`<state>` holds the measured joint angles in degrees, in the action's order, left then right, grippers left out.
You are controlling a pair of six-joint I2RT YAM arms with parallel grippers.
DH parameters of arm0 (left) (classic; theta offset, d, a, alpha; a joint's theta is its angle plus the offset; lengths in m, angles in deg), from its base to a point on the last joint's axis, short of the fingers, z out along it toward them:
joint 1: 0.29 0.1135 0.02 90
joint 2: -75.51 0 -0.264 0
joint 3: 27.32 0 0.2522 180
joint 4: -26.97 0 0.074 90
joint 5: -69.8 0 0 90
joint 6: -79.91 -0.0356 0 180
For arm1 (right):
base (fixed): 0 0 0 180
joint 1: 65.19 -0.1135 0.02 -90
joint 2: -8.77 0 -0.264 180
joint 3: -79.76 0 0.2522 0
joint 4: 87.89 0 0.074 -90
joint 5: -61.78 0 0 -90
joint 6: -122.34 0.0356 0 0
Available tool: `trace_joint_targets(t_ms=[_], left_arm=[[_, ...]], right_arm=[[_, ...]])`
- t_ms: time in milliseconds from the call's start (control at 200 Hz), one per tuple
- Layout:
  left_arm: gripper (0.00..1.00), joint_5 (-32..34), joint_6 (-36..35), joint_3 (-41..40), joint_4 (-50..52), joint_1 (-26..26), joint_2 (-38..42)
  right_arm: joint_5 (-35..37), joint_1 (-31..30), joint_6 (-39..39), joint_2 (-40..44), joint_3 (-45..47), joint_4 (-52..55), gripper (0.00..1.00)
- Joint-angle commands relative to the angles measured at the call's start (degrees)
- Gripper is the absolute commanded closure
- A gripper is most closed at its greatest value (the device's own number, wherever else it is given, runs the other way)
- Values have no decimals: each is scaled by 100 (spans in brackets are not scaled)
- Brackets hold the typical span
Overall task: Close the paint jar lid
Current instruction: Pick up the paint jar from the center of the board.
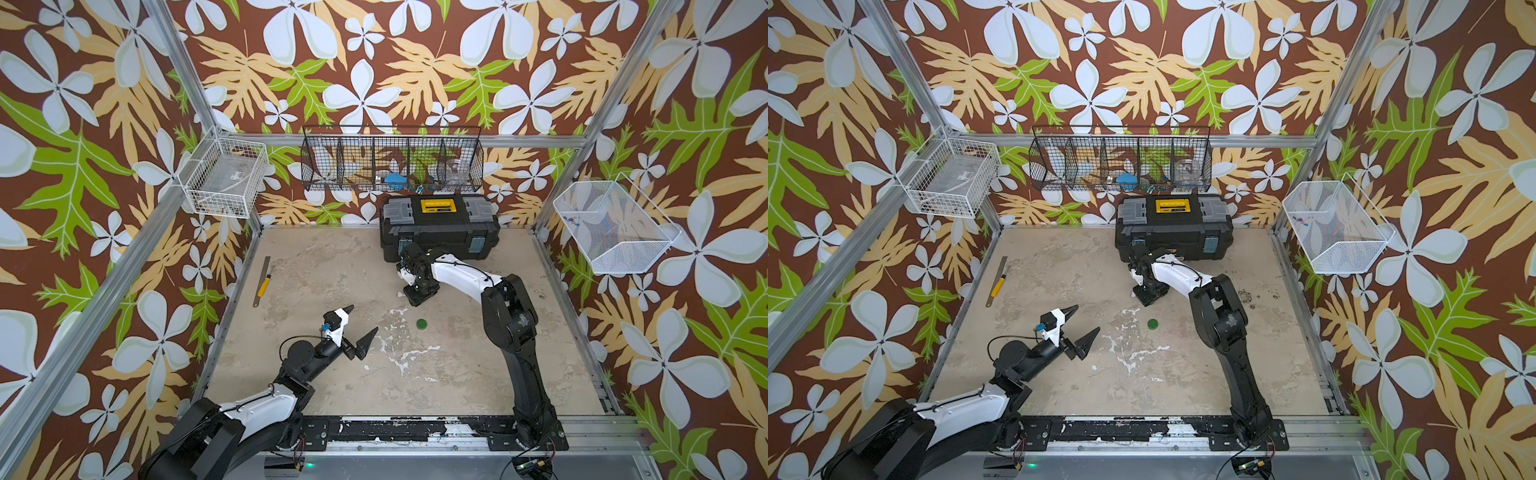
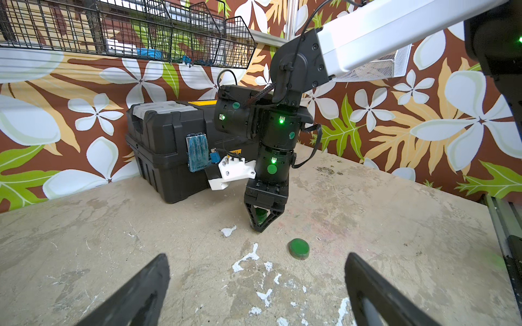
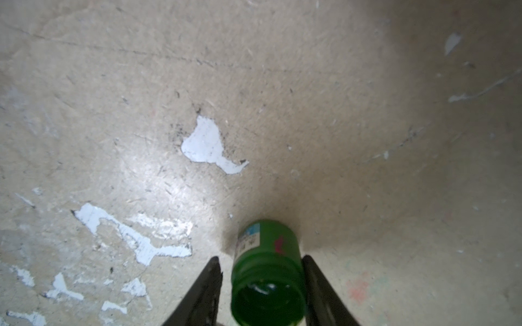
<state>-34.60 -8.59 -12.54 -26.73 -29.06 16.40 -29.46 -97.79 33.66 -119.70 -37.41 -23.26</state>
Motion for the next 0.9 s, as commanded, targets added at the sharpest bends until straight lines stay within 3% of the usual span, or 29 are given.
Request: trace_joint_targets(t_ms=[0,591,736,891], left_arm=[[3,-2,76,30,-13,-10,18],[4,-19,35,13,-106,-5,-37],[4,-46,-6,-162,-906,-26,-344],[4,57,-455,-55,-1754,-280,-1243]], right_arm=[[67,-1,53,-21,-56,113,56],[50,-1,-22,28,-91,157,67],[-89,-1,-62,355,10,221,68],[-459,-14,12,1053,262,272,68]])
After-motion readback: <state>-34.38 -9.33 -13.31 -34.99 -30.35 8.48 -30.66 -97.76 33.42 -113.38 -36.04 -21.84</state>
